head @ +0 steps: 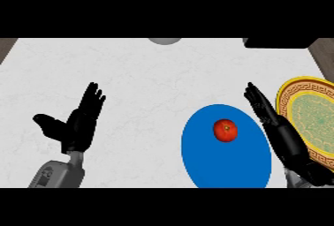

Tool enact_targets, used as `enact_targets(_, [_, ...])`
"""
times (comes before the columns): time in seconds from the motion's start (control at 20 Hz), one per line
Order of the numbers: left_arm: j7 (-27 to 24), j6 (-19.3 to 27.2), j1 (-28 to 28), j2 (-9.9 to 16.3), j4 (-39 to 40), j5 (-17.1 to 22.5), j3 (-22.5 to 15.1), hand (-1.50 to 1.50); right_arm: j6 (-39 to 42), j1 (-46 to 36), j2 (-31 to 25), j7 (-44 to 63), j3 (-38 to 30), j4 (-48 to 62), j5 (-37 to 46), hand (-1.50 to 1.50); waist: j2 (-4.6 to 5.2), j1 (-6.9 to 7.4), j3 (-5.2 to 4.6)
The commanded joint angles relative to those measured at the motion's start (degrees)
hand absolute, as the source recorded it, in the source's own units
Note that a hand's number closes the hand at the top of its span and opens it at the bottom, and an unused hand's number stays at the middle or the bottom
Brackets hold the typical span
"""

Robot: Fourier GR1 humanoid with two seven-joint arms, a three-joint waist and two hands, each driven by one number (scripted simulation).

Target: Pick the tomato from the plate and place it in the plate

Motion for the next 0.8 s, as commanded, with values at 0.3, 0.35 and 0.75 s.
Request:
enact_targets(0.3, [-3.1, -3.2, 1.4, 8.3, 2.2, -7.3, -1.2, 0.00, -13.8, -7.7, -6.3, 17.0, 1.1, 9.9, 18.0, 1.50, -0.96, 1.54, -0.91])
enact_targets(0.35, [-4.2, -3.8, 2.6, 9.7, 2.9, -8.1, -0.9, 0.00, -23.7, -9.4, -1.2, 19.6, -2.0, 9.9, 19.7, 1.50, -1.25, 1.31, 0.45])
enact_targets(0.75, [-7.8, -6.4, 5.4, 10.1, 3.1, -8.6, 0.1, 0.00, -53.2, -6.6, 25.5, 19.1, 12.2, 14.9, 35.5, -1.50, -1.08, 0.97, 1.46])
